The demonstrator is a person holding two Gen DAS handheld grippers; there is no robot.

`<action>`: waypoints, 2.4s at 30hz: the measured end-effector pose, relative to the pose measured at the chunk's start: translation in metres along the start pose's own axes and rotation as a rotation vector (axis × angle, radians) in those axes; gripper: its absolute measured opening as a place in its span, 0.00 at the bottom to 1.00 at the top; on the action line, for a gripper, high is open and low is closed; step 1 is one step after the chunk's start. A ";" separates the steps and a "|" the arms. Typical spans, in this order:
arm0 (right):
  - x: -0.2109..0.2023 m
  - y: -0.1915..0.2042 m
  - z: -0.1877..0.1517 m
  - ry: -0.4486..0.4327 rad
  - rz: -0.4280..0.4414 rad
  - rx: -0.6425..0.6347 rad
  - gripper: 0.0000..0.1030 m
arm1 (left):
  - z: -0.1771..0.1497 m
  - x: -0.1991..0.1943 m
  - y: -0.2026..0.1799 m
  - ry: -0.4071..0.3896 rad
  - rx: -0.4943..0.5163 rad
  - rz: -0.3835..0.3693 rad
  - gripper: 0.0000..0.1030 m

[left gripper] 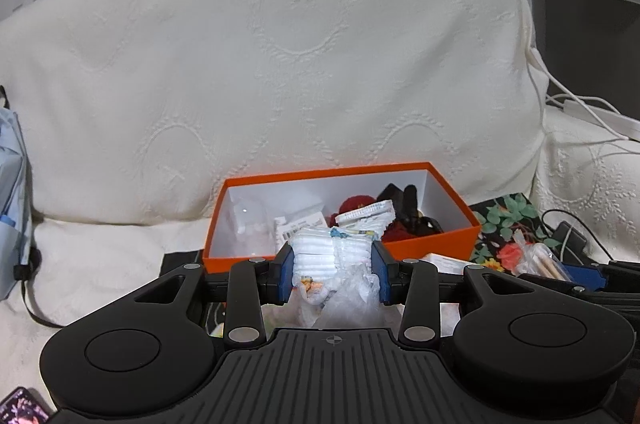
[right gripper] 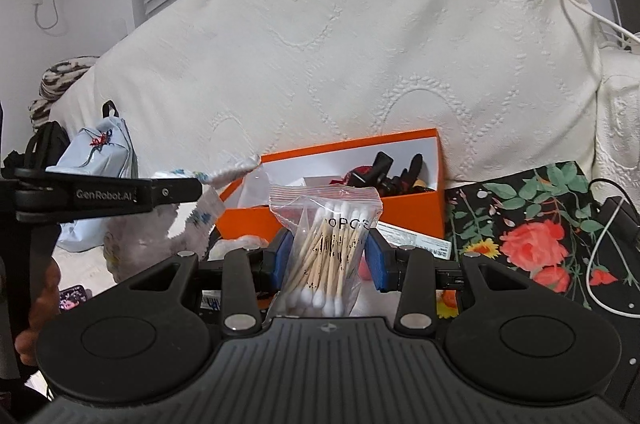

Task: Organize objects
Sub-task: 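Lift the white packets and cotton swab bag and carry both over the orange box, then open both tools to drop the packets and swab bag into the box, then grasp the clear plastic bag with the left tool while the right grasps the white plush bunny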

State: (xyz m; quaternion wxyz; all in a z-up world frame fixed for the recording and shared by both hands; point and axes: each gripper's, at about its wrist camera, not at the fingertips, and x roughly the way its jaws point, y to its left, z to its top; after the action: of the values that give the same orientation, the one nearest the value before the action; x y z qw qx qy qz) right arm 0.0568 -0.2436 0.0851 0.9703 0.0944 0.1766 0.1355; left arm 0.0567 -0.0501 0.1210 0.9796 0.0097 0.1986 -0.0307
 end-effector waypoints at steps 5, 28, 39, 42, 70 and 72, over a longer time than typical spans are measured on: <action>0.011 -0.002 0.010 0.003 0.009 0.014 0.44 | 0.014 0.014 0.012 0.001 -0.012 0.003 0.94; 0.149 -0.043 0.090 0.016 -0.022 0.014 0.45 | 0.092 0.163 0.022 0.033 0.055 0.066 0.94; 0.190 -0.054 0.102 0.009 -0.049 -0.023 0.45 | 0.155 0.142 0.044 -0.090 -0.005 0.049 0.94; 0.193 -0.055 0.101 0.008 -0.054 -0.028 0.46 | 0.141 0.140 0.040 -0.077 0.015 0.052 0.95; 0.082 -0.078 -0.011 0.283 -0.030 0.143 0.94 | -0.024 0.093 0.036 0.272 0.059 0.077 1.00; 0.090 -0.066 -0.012 0.303 -0.022 0.095 0.98 | -0.029 0.094 0.041 0.312 0.016 0.037 1.00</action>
State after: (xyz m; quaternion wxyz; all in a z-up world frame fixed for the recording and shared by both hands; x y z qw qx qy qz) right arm 0.1482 -0.2777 0.0303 0.9284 0.1168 0.3285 0.1288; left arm 0.1350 -0.0139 0.0582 0.9371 0.0259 0.3479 -0.0123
